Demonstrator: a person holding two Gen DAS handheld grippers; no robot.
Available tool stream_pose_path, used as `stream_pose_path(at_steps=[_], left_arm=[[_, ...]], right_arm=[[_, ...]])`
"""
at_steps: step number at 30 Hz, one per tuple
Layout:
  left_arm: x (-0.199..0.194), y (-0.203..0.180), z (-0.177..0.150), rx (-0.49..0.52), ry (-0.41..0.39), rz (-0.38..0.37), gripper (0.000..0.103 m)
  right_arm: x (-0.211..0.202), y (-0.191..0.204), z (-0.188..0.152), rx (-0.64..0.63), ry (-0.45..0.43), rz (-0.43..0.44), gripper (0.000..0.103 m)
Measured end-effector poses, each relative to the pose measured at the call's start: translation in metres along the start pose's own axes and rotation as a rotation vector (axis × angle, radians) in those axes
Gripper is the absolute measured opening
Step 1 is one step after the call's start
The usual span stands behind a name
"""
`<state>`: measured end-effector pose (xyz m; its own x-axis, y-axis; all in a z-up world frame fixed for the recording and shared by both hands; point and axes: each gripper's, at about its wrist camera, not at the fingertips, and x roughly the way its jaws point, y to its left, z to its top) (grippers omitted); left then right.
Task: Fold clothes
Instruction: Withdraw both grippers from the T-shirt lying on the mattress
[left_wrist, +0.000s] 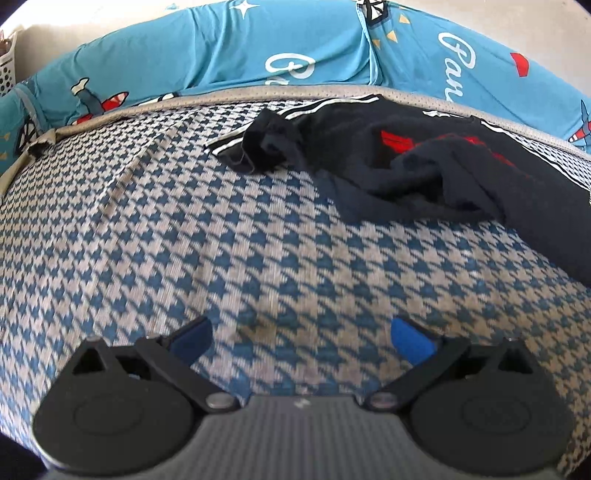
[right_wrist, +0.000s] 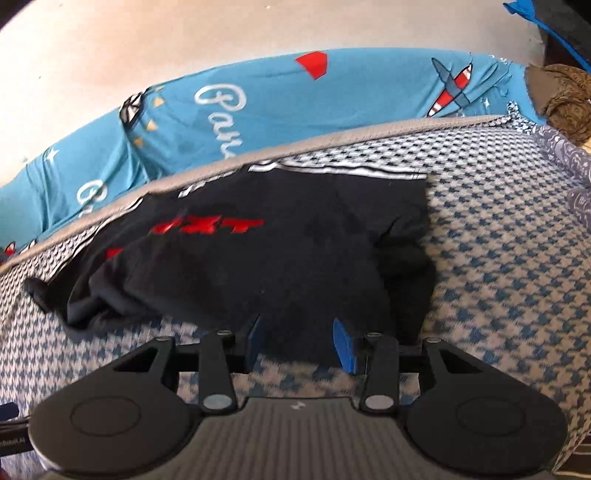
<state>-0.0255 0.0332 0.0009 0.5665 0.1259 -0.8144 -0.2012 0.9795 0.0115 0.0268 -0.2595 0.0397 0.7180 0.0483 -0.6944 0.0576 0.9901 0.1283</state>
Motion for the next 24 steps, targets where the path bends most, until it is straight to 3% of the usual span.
stream_pose_path(at_steps=[12, 16, 24], left_arm=[[-0.017, 0.001, -0.022, 0.007, 0.022, 0.003, 0.103], [-0.017, -0.004, -0.028, 0.037, 0.029, 0.013, 0.103], [-0.018, -0.004, -0.036, 0.042, 0.027, 0.016, 0.103]], right_arm=[[0.002, 0.026, -0.052, -0.097, 0.065, -0.01, 0.044], [0.001, 0.038, -0.064, -0.186, 0.046, -0.037, 0.054], [-0.001, 0.043, -0.077, -0.22, 0.014, -0.071, 0.056]])
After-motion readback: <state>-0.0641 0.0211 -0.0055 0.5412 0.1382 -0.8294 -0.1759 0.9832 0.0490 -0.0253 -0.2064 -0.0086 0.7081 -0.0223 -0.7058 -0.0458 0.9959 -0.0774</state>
